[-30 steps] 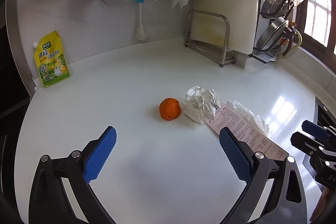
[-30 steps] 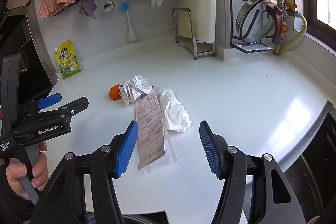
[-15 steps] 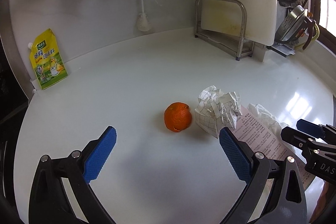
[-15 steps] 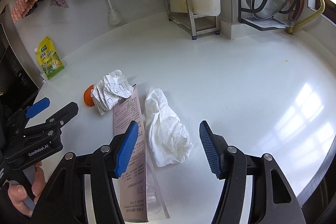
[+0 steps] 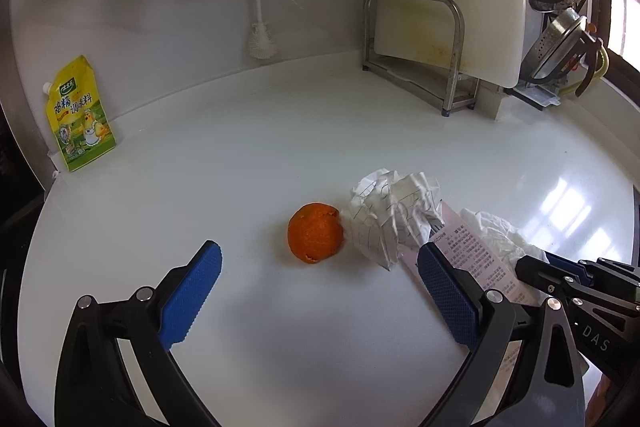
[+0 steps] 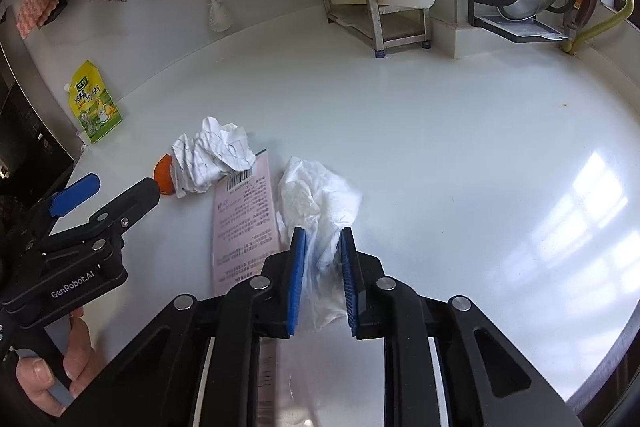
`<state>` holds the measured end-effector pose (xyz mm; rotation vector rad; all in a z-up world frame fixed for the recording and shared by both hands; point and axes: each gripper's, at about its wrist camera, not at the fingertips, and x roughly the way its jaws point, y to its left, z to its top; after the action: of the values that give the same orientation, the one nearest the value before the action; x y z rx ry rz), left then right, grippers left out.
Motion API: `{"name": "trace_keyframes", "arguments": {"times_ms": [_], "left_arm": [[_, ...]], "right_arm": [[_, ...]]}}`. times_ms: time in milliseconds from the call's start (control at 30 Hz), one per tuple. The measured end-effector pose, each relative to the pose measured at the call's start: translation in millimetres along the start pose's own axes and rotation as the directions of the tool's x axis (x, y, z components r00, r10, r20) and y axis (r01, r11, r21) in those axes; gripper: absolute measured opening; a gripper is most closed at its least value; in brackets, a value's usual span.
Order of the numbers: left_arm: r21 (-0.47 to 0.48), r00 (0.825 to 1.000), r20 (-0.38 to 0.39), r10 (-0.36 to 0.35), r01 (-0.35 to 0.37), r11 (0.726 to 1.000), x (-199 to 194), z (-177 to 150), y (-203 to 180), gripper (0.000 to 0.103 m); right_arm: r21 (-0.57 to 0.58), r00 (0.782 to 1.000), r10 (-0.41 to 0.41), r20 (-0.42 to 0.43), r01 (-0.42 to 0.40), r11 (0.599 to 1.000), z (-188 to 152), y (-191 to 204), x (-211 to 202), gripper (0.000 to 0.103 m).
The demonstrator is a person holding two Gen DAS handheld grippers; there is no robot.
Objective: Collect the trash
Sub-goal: 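Close the right tool on the white tissue, then grasp the crumpled white paper with the left tool while the right tool holds the tissue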
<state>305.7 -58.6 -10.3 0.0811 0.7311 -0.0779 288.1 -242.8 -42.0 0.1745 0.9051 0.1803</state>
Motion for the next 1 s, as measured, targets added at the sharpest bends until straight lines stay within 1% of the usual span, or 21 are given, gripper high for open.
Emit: {"name": "trace_keyframes", "arguments": {"times_ms": [133, 400, 567, 600, 633, 667, 733, 800, 833, 867, 1000], "left_arm": [[0.002, 1.0, 0.0, 0.0, 0.0, 1.0, 4.3, 2.2, -5.7, 0.097], [-0.013, 1.0, -0.017, 0.013, -0.013, 1.0, 17.5, 9.2, -13.9, 0.097], [-0.003, 0.999, -0.051, 0.018, -0.018, 1.0, 30.4, 12.7, -23.5, 0.096], [-0.004, 0.998, -0.06, 0.019, -0.019, 1.0, 33.2, 12.9, -24.5, 0.092], [-0.004, 0.997, -0.07, 0.01, -0.011, 1.0, 36.0, 12.8, -25.1, 0.085], [-0.004, 0.996, -0.087, 0.003, -0.003, 1.0, 39.3, 12.3, -25.2, 0.068], [0.005, 0.996, -0.083, 0.018, -0.018, 1.0, 40.0, 11.4, -25.9, 0.064], [0.003, 0.998, -0.068, 0.003, -0.003, 1.0, 36.5, 11.5, -25.0, 0.05], [0.001, 0.998, -0.061, -0.003, 0.003, 1.0, 34.7, 11.6, -24.4, 0.046], [-0.001, 0.998, -0.06, -0.014, 0.014, 1.0, 33.3, 11.2, -24.0, 0.035], [-0.001, 0.999, -0.035, -0.007, 0.007, 1.0, 25.9, 7.9, -20.7, 0.033]], "right_arm": [[0.008, 1.0, 0.003, 0.028, -0.003, 1.0, 1.3, -2.7, -6.5, 0.013], [0.057, 0.999, 0.003, 0.033, -0.005, 0.998, 1.8, -20.6, -8.7, 0.013], [0.08, 0.999, 0.009, 0.033, -0.012, 0.997, 1.5, -27.6, -8.9, 0.013], [0.081, 0.999, 0.009, 0.034, -0.011, 0.997, 1.4, -28.1, -9.0, 0.013], [0.083, 0.999, 0.008, 0.035, -0.011, 0.997, 1.3, -28.7, -9.2, 0.013], [0.084, 0.999, 0.008, 0.035, -0.011, 0.996, 1.1, -29.2, -9.5, 0.013], [0.084, 0.999, 0.008, 0.037, -0.011, 0.996, 0.9, -29.5, -10.2, 0.013], [0.082, 0.999, 0.008, 0.038, -0.011, 0.997, 0.4, -29.1, -10.3, 0.013], [0.082, 0.999, 0.007, 0.038, -0.011, 0.997, 0.2, -29.0, -10.4, 0.013], [0.08, 0.999, 0.008, 0.039, -0.011, 0.997, 0.1, -28.6, -10.4, 0.013], [0.075, 0.999, 0.004, 0.051, -0.008, 0.997, -0.7, -28.5, -13.1, 0.013]]}}
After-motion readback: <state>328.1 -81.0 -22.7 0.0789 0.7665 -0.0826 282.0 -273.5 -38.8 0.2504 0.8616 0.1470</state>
